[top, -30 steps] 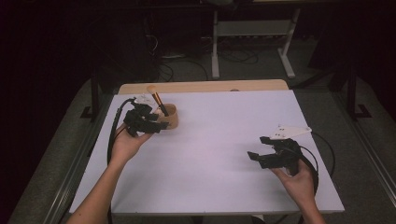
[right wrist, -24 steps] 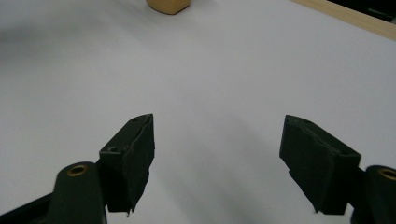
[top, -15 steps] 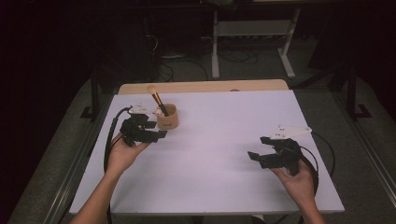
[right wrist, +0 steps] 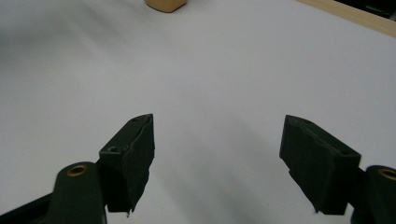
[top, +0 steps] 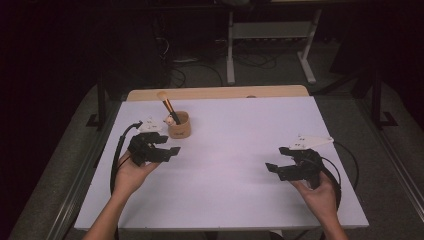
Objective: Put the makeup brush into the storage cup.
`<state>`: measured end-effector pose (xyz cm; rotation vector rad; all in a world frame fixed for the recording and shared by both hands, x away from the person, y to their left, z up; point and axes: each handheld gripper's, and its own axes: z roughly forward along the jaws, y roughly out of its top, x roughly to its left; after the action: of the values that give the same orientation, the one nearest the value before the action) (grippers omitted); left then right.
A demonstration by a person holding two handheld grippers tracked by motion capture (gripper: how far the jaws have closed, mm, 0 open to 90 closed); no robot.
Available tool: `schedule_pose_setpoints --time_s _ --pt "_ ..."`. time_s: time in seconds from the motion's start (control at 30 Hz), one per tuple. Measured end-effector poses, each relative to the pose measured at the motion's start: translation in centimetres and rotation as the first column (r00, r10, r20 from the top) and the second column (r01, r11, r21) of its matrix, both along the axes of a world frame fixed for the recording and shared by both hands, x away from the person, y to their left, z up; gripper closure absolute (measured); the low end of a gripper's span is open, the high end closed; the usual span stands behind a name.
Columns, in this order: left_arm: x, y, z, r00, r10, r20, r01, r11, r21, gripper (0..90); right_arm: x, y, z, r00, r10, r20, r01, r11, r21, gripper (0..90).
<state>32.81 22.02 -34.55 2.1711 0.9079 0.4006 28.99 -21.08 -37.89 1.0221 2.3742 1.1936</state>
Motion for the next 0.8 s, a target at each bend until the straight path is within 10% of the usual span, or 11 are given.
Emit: schedule_pose_setpoints --time_s 0.8 --pt "-2.4 1.0 -1.7 0.9998 0.006 -0.018 -0.007 0.9991 -0.042 34.8 -0.1 0.2 -0.4 0.9999 -0.004 -0.012 0.004 1.0 -0.002 25.2"
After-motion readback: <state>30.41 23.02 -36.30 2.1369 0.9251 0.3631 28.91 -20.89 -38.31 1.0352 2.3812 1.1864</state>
